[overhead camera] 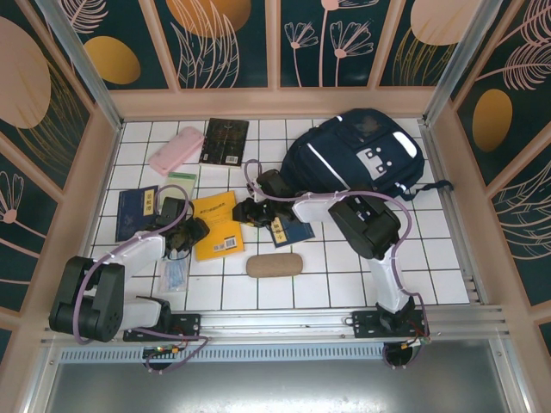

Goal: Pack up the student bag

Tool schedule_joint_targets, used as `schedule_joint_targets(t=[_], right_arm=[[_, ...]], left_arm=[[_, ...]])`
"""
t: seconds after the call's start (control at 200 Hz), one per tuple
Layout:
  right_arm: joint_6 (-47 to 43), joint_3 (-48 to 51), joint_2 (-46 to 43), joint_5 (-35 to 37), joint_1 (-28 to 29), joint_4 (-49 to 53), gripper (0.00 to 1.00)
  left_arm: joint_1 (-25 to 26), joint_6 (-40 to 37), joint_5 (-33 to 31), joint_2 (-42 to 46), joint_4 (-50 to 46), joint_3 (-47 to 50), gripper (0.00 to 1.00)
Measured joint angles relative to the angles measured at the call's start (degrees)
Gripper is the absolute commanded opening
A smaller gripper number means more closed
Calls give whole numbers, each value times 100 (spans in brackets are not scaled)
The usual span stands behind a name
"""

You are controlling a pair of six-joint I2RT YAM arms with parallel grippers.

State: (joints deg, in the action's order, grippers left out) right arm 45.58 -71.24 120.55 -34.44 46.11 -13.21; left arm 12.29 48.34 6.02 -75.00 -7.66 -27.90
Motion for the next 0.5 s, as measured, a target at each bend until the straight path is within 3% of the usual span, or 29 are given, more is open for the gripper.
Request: schedule_joint_targets(t=[0.23, 0.315, 0.395, 0.5], right_arm=[[264, 118, 22, -728, 258, -898, 38], [278, 155, 22, -758, 186, -848, 27], [186, 155, 22, -680, 151, -627, 9], [72, 155, 2, -568, 140, -382, 0]], left_arm=[[22, 114, 859, -4, 549, 151, 43], [22, 149, 988, -9, 625, 155, 43], [24, 149, 1008, -9, 636, 155, 44], [35, 144, 1029, -2, 562, 136, 54]])
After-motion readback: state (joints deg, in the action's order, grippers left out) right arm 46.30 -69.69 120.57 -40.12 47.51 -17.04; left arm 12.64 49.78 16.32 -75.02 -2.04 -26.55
